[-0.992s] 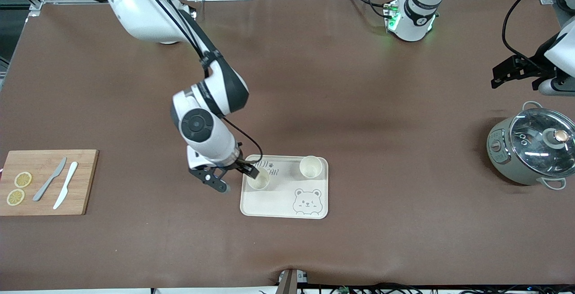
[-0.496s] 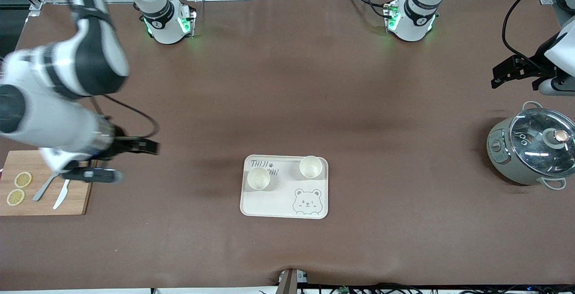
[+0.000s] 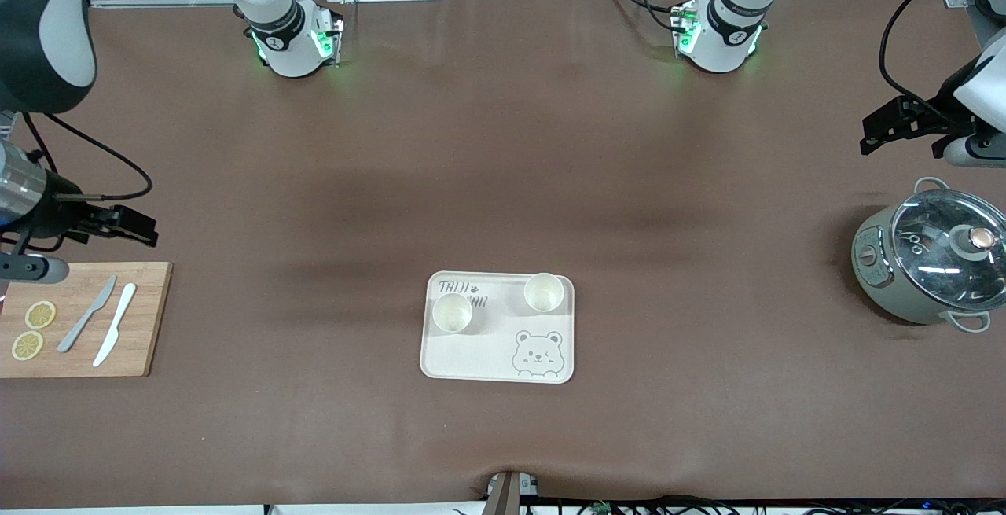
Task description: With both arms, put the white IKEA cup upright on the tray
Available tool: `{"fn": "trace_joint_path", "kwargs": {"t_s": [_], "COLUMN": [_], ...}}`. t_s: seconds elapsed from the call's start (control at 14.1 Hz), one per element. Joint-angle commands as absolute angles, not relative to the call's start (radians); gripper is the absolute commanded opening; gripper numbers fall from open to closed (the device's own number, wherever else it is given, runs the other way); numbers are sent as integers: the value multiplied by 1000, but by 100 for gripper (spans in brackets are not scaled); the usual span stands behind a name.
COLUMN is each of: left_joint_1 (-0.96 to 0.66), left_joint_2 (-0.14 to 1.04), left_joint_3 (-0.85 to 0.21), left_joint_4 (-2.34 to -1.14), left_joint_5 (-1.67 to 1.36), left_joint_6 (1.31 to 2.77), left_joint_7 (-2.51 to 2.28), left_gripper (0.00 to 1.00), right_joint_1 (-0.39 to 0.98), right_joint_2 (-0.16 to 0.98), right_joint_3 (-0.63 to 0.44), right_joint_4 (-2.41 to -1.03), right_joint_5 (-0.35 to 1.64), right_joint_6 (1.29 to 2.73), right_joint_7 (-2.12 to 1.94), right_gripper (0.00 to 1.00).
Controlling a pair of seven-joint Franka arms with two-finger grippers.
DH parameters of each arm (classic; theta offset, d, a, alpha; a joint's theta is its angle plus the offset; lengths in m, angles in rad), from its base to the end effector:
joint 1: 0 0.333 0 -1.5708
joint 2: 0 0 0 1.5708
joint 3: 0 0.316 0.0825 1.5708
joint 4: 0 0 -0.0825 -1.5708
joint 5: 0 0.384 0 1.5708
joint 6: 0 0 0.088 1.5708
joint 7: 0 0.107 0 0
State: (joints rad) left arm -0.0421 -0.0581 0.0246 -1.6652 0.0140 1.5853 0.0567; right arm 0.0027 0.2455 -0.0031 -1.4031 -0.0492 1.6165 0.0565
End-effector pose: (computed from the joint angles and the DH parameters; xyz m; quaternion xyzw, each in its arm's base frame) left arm 0.5364 -0.0075 0.6129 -0.9992 0.0373 0.0110 0.0061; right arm 0.6306 -0.0051 0.5622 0.9992 -0.0269 -0.0153 0.0254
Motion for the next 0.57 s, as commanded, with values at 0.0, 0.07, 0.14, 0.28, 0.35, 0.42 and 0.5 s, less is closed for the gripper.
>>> {"fn": "trace_joint_path", "kwargs": {"t_s": [0.0, 0.07, 0.14, 0.28, 0.35, 0.42, 0.5], "left_joint_1": [-43, -43, -43, -43, -43, -43, -43], "left_joint_2": [-58, -58, -58, -58, -58, -58, -58], "left_joint_3": [25, 25, 25, 25, 25, 25, 25], "left_joint_4": [-1654, -1654, -1654, -1654, -1654, -1654, -1654], "left_joint_5": [18, 18, 18, 17, 17, 17, 17], "left_joint_6": [1582, 1582, 1582, 1582, 1582, 1582, 1582], "left_joint_7": [72, 72, 72, 72, 72, 72, 69], "left_gripper": [100, 100, 100, 100, 100, 100, 100], "right_joint_1": [-35, -43, -44, -43, -41, -40, -37], "right_joint_2": [215, 213, 215, 210, 207, 207, 207], "right_joint_3": [17, 17, 17, 18, 18, 18, 18], "right_joint_4": [-1482, -1486, -1488, -1491, -1493, -1493, -1493], "right_joint_5": [-67, -67, -67, -67, -67, -67, -67], "right_joint_6": [1652, 1657, 1657, 1652, 1651, 1648, 1646], "right_joint_7": [32, 32, 32, 34, 34, 35, 40], "right_gripper": [100, 100, 100, 100, 100, 100, 100]}}
